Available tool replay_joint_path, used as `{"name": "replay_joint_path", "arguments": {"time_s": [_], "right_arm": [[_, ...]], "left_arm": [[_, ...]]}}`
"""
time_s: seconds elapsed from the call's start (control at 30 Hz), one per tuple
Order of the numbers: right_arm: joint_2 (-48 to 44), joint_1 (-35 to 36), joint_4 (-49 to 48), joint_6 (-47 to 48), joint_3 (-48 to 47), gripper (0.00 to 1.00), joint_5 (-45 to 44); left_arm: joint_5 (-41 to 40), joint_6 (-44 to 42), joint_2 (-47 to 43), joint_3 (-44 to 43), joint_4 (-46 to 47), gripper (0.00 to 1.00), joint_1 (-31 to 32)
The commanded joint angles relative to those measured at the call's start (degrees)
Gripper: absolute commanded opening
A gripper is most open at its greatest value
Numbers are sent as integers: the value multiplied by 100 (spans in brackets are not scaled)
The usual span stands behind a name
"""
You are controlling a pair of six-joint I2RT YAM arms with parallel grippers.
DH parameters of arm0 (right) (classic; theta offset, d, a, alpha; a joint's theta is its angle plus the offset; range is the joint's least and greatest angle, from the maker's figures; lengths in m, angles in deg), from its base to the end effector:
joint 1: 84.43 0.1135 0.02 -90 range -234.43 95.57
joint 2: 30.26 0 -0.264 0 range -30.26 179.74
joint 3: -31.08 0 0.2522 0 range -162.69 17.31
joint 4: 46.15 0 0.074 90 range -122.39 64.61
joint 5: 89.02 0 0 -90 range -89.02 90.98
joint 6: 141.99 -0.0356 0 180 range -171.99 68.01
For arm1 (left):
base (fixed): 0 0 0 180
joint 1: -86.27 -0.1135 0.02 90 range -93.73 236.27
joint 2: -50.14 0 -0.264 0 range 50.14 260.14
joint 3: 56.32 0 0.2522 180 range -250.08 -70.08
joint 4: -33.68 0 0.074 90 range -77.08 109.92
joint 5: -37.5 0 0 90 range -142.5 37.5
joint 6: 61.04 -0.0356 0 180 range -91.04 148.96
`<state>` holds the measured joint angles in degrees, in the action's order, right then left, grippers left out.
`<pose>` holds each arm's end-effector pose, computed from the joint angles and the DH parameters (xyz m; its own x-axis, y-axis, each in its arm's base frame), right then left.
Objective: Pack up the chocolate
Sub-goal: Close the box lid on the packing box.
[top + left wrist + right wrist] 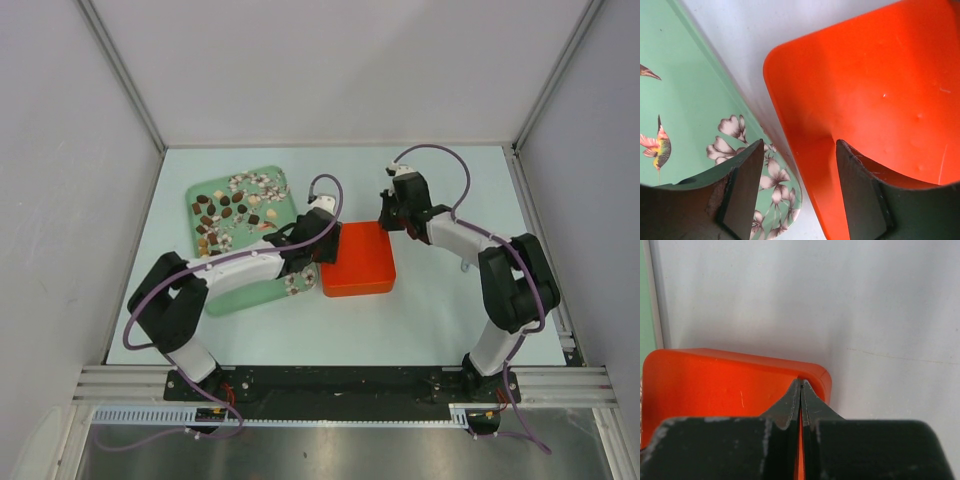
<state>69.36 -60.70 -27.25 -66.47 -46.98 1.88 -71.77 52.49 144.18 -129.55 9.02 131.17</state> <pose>0.3495 0.1543 0.2100 -0.6785 -0.0252 -0.7341 -0.2517 0.9469 0.2001 0.2561 -0.2386 0.2105 -0.6635 0.1292 -0.7369 0.2590 0.9637 -0.0643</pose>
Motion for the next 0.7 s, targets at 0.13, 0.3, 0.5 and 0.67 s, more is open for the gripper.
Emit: {"name": "replay_joint_path", "arguments": {"time_s": [0.13,0.3,0.5,0.67], "right_arm": [[-1180,-359,285,-11,127,1,-90],[-2145,-745,846,16,215,13,-529],[-3638,-1282,1453,-90,601,40,-671],[-4905,-1669,2041,-73,865,59,-925]], "left_arm": [[-86,12,-763,-400,-79,66,-333],[-173,3,-1693,-198,-237,68,-719],[-586,-147,-3065,215,-720,72,-1089],[-1307,-454,-4726,514,-1256,78,-1124]]}}
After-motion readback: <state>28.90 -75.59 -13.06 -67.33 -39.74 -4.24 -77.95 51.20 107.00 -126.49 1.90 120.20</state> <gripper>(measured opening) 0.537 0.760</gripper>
